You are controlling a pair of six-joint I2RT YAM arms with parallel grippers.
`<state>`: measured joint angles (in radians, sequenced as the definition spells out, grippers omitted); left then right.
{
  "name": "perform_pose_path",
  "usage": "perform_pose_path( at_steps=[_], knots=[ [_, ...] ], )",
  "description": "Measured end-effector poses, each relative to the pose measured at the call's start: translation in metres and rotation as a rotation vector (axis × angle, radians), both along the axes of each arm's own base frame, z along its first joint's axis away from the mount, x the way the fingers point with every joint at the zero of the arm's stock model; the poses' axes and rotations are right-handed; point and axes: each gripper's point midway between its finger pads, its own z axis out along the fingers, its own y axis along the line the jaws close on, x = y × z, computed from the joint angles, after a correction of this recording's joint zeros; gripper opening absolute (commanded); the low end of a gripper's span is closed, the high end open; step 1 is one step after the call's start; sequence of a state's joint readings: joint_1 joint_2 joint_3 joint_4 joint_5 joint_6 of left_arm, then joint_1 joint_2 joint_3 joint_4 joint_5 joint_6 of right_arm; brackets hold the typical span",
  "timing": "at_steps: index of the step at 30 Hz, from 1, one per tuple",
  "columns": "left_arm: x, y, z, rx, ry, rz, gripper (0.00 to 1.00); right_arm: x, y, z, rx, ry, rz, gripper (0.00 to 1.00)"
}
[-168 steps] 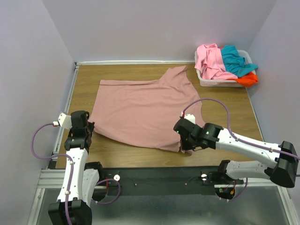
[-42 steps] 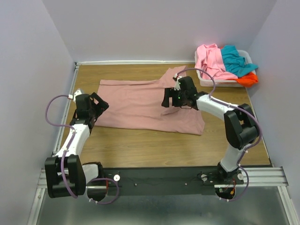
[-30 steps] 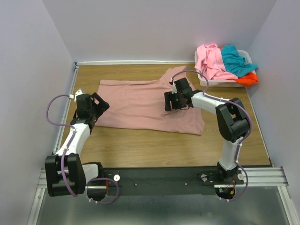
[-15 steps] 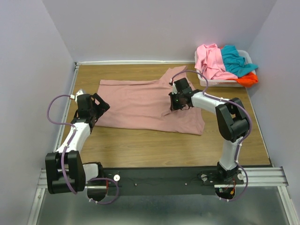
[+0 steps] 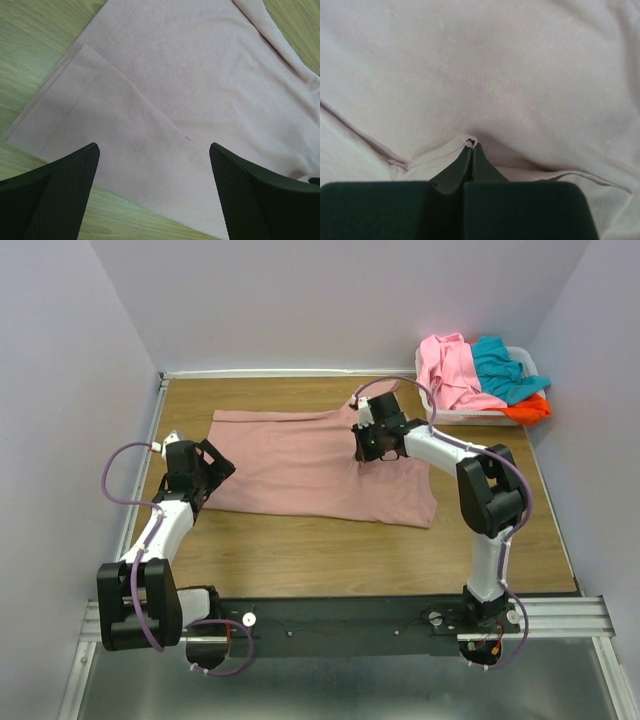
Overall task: Fold and stack the t-shirts
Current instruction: Fold the tshirt
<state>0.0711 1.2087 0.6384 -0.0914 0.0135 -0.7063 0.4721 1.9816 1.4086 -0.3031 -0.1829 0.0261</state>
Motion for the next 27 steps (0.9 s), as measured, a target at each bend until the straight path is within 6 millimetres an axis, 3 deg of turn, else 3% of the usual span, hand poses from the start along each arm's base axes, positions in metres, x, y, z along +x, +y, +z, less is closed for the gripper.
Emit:
perform_pose_path(
  at_steps=[3,10,13,15,17,20,21,23,27],
  knots=[
    [0.000,0.000,0.000,0.001,0.000,-0.001,0.99,0.002,0.002,-0.011,-0.020,0.003,0.047,0.20],
    [0.000,0.000,0.000,0.003,0.001,-0.004,0.98,0.023,0.009,-0.014,-0.053,-0.044,0.104,0.24],
    [0.000,-0.002,0.000,0.003,0.001,-0.008,0.99,0.035,0.015,-0.003,-0.048,-0.087,0.120,0.33],
    [0.000,-0.003,0.000,0.003,0.001,-0.011,0.98,0.044,0.020,0.009,-0.039,-0.125,0.131,0.52],
    [0.000,-0.004,0.000,0.003,0.001,-0.015,0.98,0.049,0.024,0.017,-0.031,-0.144,0.131,0.54],
    [0.000,-0.006,0.001,0.003,-0.002,-0.020,0.99,0.051,0.024,0.024,-0.019,-0.155,0.104,0.82],
    [0.001,-0.007,0.001,0.003,-0.003,-0.024,0.99,0.049,0.022,0.025,-0.013,-0.147,0.068,1.00],
    [0.003,-0.012,0.005,0.001,-0.010,-0.041,0.99,0.039,0.010,0.026,-0.017,-0.128,-0.008,1.00],
    [0.027,-0.032,0.018,0.001,-0.039,-0.108,0.98,-0.010,-0.028,0.037,0.007,-0.063,-0.239,1.00]
  ],
)
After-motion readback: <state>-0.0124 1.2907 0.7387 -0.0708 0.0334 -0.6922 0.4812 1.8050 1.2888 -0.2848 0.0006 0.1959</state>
